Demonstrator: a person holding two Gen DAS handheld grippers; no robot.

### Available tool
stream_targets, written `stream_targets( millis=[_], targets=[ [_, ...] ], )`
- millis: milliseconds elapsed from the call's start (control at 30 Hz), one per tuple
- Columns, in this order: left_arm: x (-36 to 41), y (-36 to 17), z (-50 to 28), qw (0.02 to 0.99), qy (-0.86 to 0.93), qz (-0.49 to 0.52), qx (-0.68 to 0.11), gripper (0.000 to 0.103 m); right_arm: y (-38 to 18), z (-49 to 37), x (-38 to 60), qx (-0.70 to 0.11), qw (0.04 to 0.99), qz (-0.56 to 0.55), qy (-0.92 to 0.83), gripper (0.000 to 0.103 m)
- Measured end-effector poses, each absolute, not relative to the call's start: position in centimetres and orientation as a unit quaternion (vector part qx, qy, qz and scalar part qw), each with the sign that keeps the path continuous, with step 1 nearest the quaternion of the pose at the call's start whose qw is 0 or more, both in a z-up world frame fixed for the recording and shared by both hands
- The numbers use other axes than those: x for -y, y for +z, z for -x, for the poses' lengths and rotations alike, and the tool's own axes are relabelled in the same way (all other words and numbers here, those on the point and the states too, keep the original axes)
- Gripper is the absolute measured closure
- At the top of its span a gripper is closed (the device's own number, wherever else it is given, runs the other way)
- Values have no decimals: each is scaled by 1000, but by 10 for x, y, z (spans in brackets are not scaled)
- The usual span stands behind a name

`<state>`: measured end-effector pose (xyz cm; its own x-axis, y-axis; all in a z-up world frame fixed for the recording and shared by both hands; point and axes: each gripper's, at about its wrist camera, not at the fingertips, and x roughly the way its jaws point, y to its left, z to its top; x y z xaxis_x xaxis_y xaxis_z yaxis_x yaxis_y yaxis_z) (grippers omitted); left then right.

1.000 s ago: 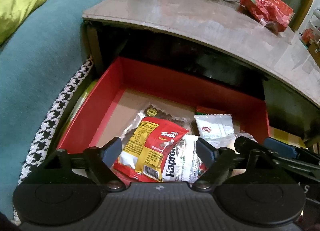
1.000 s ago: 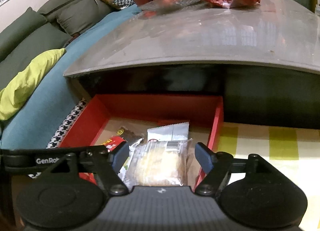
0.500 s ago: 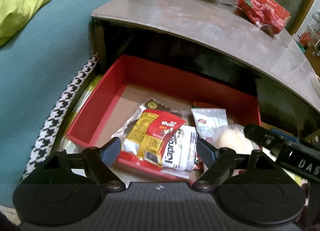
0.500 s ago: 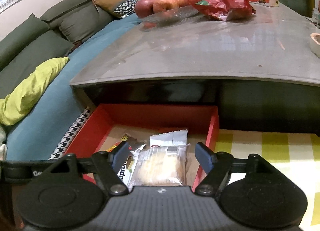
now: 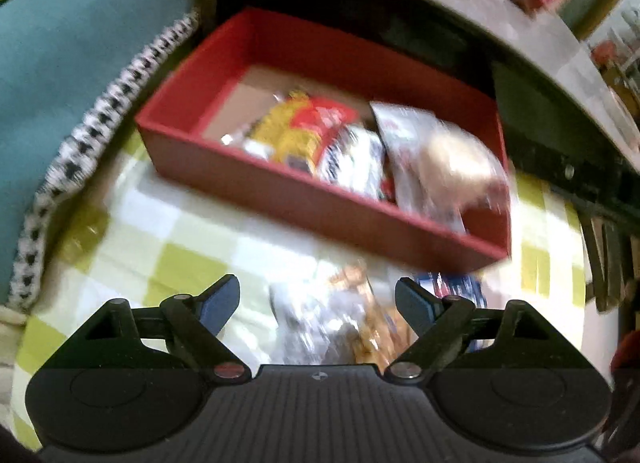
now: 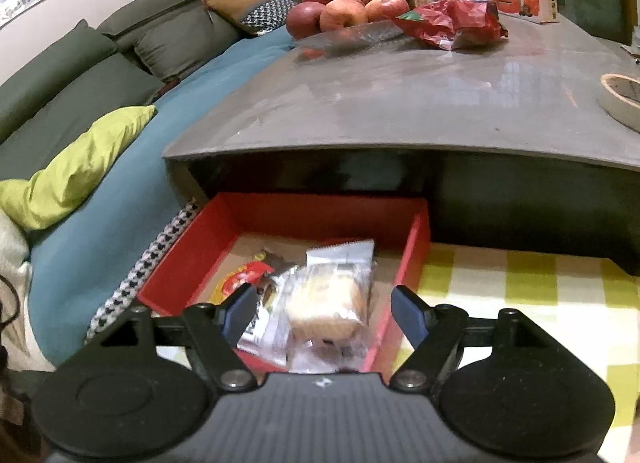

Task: Organize snacks
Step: 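Grasp the yellow waffle packet with the left tool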

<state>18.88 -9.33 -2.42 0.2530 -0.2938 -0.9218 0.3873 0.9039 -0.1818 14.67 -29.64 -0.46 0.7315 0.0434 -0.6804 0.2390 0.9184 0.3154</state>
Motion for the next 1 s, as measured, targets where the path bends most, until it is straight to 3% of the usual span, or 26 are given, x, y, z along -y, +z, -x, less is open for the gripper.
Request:
stream_targets(
  millis=[400,500,667,1000],
  targets=[
    [137,-41,-140,761,-268,-65,-587,15,-20,-98,311,-402,896,-176,-69,18],
    [145,-48,-131,764,-261,-70,-586,20,-26,-93,319,-410,889,-191,-72,17],
    [156,-55,-120,763,-253,-86,-589,40,-28,-90,323,-417,884,-199,-67,17],
    [123,-64,-78,731,-275,-131,-611,47,-25,-81,330,-425,880,-199,-70,17]
  ],
)
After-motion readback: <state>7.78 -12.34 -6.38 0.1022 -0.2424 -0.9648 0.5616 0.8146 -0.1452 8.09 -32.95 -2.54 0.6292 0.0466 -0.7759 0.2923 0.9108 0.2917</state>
